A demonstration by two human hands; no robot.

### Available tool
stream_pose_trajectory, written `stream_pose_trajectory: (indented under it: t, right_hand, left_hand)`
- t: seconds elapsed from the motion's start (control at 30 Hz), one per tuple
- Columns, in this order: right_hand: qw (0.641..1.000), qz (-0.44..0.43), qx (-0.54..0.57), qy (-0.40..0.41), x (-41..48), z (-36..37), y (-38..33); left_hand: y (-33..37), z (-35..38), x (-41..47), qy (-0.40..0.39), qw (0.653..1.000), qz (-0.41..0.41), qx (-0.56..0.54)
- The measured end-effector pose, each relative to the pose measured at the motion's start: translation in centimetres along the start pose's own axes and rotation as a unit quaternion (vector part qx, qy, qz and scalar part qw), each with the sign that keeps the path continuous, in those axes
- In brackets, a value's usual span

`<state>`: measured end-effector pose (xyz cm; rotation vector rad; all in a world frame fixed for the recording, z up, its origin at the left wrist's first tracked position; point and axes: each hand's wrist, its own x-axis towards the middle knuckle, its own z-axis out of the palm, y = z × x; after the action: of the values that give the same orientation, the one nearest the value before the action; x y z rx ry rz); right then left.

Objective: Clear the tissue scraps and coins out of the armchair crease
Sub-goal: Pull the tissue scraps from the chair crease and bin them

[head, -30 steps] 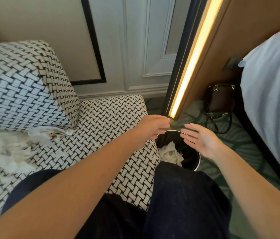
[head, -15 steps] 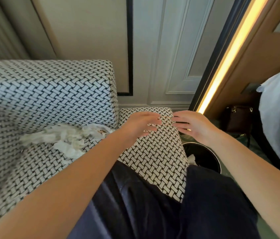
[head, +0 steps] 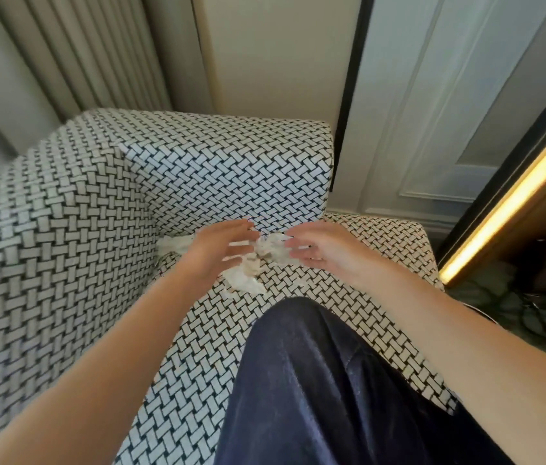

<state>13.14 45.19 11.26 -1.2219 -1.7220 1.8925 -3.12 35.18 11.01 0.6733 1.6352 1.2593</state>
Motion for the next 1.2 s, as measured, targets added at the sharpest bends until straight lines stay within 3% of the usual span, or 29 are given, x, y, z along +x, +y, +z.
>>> stream_pose_trajectory:
  t: [0.17,0.27,0.37,0.47,0.53,0.63,0.8,0.97,1.2]
  right_hand:
    - [0.997,-0.022,-0.051,-0.047,1.4,6.1,1.1]
    - [0.979,-0.069,-0.182,-0.061,2.2,8.9,1.8]
    - [0.934,-0.115,-0.333,-0.055,3.3,10.7,3.2]
    - [0.861,-0.125,-0.488,-0.067,4.3,11.7,5.1]
    - [0.797,-0.094,-0.587,-0.102,4.8,12.2,6.0]
    - [0.763,-0.019,-0.628,-0.151,5.3,12.4,6.7]
    - [0.765,0.043,-0.607,-0.21,6.1,12.3,7.0]
    - [0.799,0.04,-0.577,-0.166,6.0,12.1,6.6]
    - [0.893,-0.043,-0.435,-0.102,5.1,11.3,5.7]
  left_hand:
    - [-2.4,-5.1,-0.6,0.081,0.995,-0.037,-0.041]
    - [-3.8,-6.8,-1.1,0.111,0.99,-0.062,-0.065]
    - [-4.9,-7.8,-1.4,0.129,0.985,-0.081,-0.08]
    - [-6.0,-8.3,-1.6,0.142,0.981,-0.092,-0.091]
    - [-6.8,-8.6,-1.6,0.151,0.979,-0.1,-0.092]
    - [-7.6,-8.5,-1.7,0.152,0.976,-0.116,-0.1]
    - [-9.1,-8.4,-2.2,0.147,0.973,-0.136,-0.112]
    - [-9.5,-8.2,-2.7,0.154,0.969,-0.145,-0.129]
    - [-9.7,-8.5,-3.1,0.172,0.971,-0.133,-0.095]
